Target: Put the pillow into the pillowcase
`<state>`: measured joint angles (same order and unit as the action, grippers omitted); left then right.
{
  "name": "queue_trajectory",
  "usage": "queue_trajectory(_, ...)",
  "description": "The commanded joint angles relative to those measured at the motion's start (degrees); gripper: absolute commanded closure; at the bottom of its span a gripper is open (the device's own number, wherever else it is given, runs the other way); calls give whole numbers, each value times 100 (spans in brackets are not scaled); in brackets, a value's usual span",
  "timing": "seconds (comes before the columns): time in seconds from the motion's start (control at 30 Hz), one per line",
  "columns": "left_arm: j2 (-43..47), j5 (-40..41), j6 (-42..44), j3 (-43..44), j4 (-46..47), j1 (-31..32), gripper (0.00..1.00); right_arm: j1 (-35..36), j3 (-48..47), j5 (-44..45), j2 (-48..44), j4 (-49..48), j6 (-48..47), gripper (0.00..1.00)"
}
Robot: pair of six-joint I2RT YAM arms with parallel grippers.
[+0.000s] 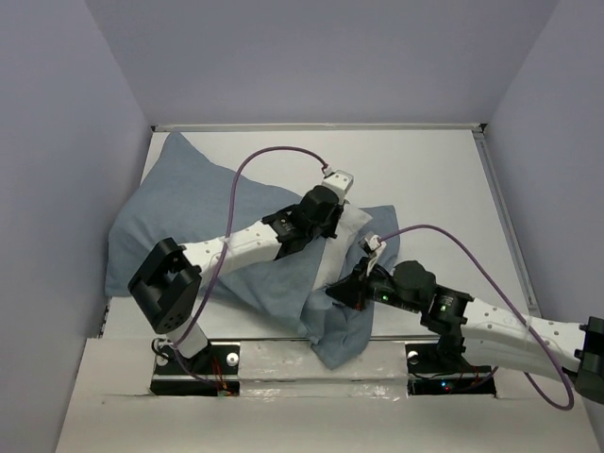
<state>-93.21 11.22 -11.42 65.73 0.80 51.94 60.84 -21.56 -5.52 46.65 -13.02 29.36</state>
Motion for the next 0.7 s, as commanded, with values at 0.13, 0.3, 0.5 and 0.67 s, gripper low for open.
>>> queue_trajectory(0.13, 1365, -480, -711, -2019, 1660, 26, 100, 60, -454, 1000, -894, 1231, -89, 41)
queue_trajectory(0.3, 2245, -937, -1388, -3108, 2986, -114, 100, 60, -507, 2211, -1063, 1626, 401, 71)
queue_trajectory(0.5, 3089, -1096, -2425, -4374, 4946, -264, 100, 60, -639, 3373, -79, 1776, 1412, 100)
queue_trajectory(0.67, 3370, -1096, -2593, -4595, 5342, -299, 100, 60, -508, 3540, 677, 1163, 1827, 100)
